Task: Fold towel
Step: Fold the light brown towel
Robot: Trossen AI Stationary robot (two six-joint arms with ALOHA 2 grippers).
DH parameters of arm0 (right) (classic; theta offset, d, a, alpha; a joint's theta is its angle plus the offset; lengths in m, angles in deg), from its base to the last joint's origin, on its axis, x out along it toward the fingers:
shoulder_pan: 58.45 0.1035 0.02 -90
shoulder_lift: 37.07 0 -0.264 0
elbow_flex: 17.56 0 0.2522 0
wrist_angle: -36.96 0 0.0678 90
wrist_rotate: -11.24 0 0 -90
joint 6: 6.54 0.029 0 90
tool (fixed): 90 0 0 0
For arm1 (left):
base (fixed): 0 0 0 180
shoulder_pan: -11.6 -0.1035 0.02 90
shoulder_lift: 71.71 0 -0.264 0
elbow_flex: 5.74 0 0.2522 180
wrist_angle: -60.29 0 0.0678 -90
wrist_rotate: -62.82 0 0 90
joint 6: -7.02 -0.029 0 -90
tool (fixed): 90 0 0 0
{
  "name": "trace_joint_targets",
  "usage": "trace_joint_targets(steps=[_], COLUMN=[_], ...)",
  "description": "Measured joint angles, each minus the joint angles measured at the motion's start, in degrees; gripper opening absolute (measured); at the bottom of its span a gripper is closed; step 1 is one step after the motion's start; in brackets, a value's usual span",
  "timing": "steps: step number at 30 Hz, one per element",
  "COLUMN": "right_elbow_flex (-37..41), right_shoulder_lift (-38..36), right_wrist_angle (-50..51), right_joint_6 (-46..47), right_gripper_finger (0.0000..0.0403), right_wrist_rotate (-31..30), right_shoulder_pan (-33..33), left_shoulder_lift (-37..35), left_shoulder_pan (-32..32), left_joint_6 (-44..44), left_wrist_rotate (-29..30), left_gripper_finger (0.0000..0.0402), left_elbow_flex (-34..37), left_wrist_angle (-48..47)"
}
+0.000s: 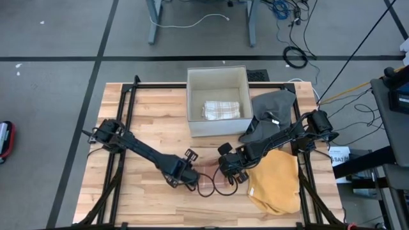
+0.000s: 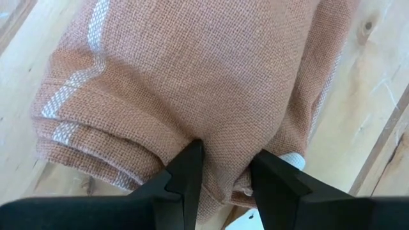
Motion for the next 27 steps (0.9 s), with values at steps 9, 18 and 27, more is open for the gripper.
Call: trace_joint_targets(steps=[9, 18, 27], right_elbow_flex=[0.0, -0.1, -0.1], right_shoulder_lift=[0.0, 0.0, 0.0], right_wrist_angle=[-0.4, -0.8, -0.6], right_joint_6=[0.4, 0.7, 0.2], right_gripper_finger=[0.0116, 0.0116, 0.0118], right_wrist_rotate=[0.0, -0.2, 1.2], right_shoulder_pan=[0.0, 0.0, 0.0], left_shoulder_lift=[0.0, 0.0, 0.0], left_shoulder_pan=[3.2, 6.3, 5.6], left_joint_6=[0.1, 6.3, 13.3], left_wrist_rotate=[3.6, 6.7, 2.1], left_gripper_finger=[0.0004, 0.0002, 0.0017], left_elbow_flex=[0.0, -0.1, -0.1], left_wrist_angle=[-4.2, -9.7, -7.9])
